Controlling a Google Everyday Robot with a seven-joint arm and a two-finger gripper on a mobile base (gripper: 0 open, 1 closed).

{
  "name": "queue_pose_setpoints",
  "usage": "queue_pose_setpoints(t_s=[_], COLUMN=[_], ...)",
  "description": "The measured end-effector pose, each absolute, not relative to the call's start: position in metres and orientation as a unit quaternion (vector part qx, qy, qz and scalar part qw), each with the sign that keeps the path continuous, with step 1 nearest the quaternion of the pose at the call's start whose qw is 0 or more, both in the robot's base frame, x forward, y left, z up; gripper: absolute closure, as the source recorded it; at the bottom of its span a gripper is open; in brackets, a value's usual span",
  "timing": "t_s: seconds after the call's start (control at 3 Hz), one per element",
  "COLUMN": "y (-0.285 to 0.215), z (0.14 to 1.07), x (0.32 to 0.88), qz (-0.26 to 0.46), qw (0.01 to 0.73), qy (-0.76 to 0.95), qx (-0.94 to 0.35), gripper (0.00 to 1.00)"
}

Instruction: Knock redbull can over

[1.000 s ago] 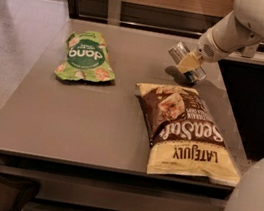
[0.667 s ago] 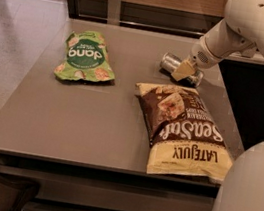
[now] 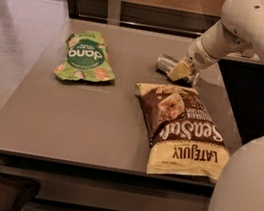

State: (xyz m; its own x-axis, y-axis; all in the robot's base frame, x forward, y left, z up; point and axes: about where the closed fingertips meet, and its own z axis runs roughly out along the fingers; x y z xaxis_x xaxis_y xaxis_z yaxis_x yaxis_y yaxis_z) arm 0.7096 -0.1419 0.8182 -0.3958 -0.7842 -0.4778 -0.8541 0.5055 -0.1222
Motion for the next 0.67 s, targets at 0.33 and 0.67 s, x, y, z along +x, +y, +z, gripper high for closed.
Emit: queue_pose_setpoints(t_s=[0.33, 0.67], y=[-0.1419, -0.1409], z=[0.8187, 0.8188], x=[0.7096, 0.7097], qz=[0.071, 0.072], qw=[0.245, 0.244], qy=[0.832, 0.832], qx=[-0.492, -0.493], gripper=[0.30, 0.01])
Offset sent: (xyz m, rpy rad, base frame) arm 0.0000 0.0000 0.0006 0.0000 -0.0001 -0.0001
